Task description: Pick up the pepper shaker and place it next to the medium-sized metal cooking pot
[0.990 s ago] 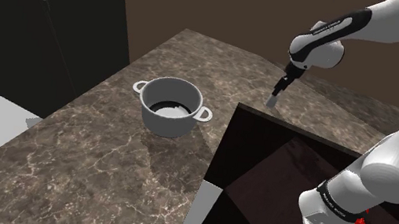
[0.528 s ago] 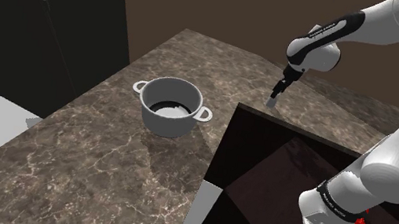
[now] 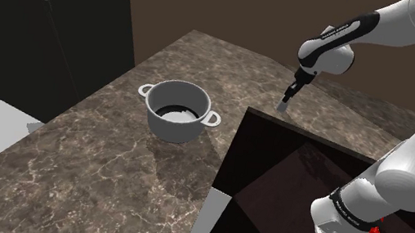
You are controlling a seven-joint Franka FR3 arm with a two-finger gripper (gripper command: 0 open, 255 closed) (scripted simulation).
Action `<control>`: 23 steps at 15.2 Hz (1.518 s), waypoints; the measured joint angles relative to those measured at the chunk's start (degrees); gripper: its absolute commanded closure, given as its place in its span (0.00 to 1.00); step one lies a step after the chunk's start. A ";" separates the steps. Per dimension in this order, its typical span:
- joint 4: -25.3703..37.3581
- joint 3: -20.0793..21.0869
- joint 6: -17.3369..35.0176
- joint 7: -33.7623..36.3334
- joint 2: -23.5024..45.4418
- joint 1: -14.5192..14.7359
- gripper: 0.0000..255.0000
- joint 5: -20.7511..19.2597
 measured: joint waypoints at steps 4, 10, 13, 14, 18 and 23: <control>-0.02 -0.01 0.00 0.00 -0.01 0.00 1.00 -0.01; 0.52 -0.39 -3.02 2.27 -3.01 0.08 1.00 -2.95; 1.25 -0.45 -5.22 3.61 -4.77 0.06 1.00 -4.59; 1.54 -0.40 -5.98 4.11 -5.34 0.08 1.00 -5.09; 2.41 -0.36 -8.95 5.58 -7.80 -0.12 1.00 -7.06; 3.99 -0.05 -12.88 7.24 -10.49 -0.32 1.00 -8.96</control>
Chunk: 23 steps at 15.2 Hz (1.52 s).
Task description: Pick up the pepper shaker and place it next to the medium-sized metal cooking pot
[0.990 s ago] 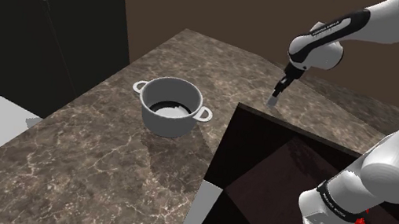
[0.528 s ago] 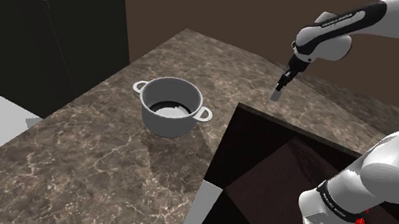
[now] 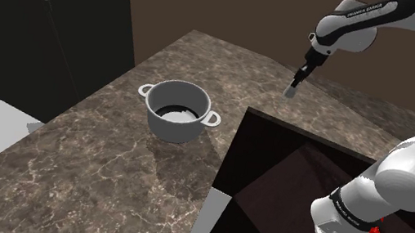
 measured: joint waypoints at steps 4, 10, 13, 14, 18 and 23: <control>1.61 0.28 -3.21 1.00 -1.82 -0.16 1.00 -1.14; 4.08 0.79 -7.81 2.23 -4.18 -0.34 1.00 -2.41; 5.76 1.10 -10.37 2.82 -5.17 -0.36 1.00 -2.86; 6.30 1.16 -11.16 2.93 -5.43 -0.38 1.00 -2.98; 8.44 1.54 -14.23 3.56 -6.46 -0.38 1.00 -3.41; 10.09 2.27 -17.37 4.66 -8.09 -0.31 1.00 -3.99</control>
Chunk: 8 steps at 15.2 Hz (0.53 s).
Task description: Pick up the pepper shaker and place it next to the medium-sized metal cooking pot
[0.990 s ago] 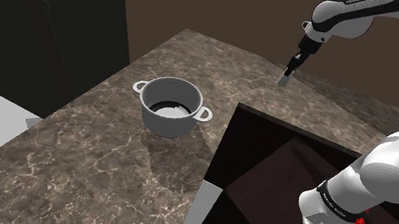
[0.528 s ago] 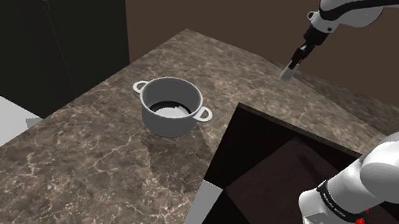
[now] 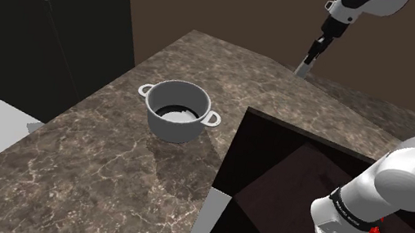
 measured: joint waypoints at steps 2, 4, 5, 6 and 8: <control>-1.46 1.76 -0.15 2.61 -1.73 0.65 1.00 -0.41; -3.57 3.88 0.24 5.73 -3.59 1.45 1.00 -0.66; -4.59 4.94 0.44 7.24 -4.46 1.86 1.00 -0.72; -5.18 5.99 0.33 8.74 -5.19 2.29 1.00 -0.69; -6.93 7.92 0.60 11.46 -6.73 3.03 1.00 -0.64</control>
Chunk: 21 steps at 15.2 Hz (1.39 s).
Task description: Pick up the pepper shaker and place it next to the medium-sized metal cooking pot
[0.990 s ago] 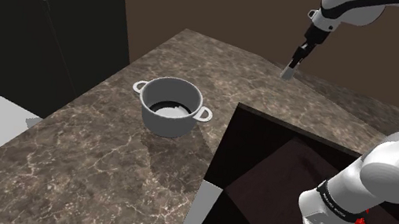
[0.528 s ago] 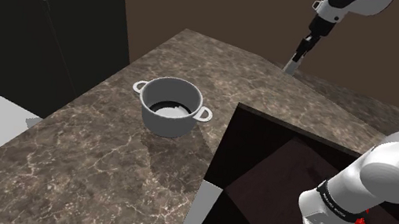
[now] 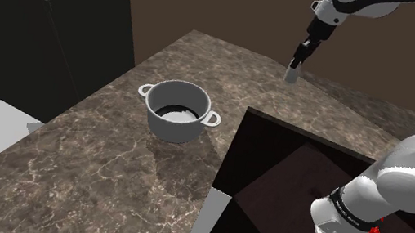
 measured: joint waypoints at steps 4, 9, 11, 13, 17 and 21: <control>-2.45 4.48 0.32 6.08 -2.25 2.02 1.00 0.78; -4.25 10.02 0.46 13.50 -4.07 4.75 1.00 2.30; -4.43 12.20 0.93 16.37 -3.85 5.94 1.00 3.06; -4.52 14.31 1.38 19.19 -3.55 7.11 1.00 3.81; -3.41 18.34 1.72 24.58 -2.35 9.29 1.00 5.12; -1.41 22.39 1.75 30.10 -0.56 11.41 1.00 6.15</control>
